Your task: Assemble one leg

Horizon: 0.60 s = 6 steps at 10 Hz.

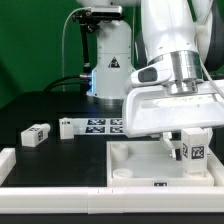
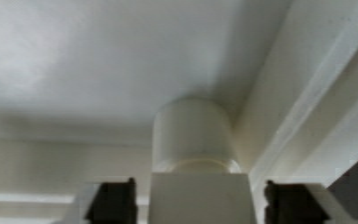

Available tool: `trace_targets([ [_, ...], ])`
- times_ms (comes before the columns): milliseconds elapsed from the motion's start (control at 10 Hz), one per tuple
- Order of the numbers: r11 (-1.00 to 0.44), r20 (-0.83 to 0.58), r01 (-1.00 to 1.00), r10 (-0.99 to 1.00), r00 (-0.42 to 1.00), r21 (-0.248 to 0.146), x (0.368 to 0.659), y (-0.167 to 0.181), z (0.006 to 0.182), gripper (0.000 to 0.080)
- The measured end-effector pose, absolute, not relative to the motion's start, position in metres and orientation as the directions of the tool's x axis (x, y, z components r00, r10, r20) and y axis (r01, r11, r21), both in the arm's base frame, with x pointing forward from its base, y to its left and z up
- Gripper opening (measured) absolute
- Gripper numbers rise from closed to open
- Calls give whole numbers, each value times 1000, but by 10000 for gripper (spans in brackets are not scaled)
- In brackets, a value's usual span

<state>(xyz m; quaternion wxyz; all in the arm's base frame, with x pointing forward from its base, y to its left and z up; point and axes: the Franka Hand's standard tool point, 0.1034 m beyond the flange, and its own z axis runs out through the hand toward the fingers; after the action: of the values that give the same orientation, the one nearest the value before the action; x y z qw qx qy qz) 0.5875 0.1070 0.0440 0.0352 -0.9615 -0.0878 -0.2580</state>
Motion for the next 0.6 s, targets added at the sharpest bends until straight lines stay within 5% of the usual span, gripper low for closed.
trace_targets([
  [100,-982,502,187,151,851,-22,587,107,44,525],
  [200,-982,502,187,151,852,-22,587,107,44,525],
  [300,-982,502,187,151,852,-22,587,107,44,623],
  [600,-982,502,187,151,852,-23,587,107,44,648],
])
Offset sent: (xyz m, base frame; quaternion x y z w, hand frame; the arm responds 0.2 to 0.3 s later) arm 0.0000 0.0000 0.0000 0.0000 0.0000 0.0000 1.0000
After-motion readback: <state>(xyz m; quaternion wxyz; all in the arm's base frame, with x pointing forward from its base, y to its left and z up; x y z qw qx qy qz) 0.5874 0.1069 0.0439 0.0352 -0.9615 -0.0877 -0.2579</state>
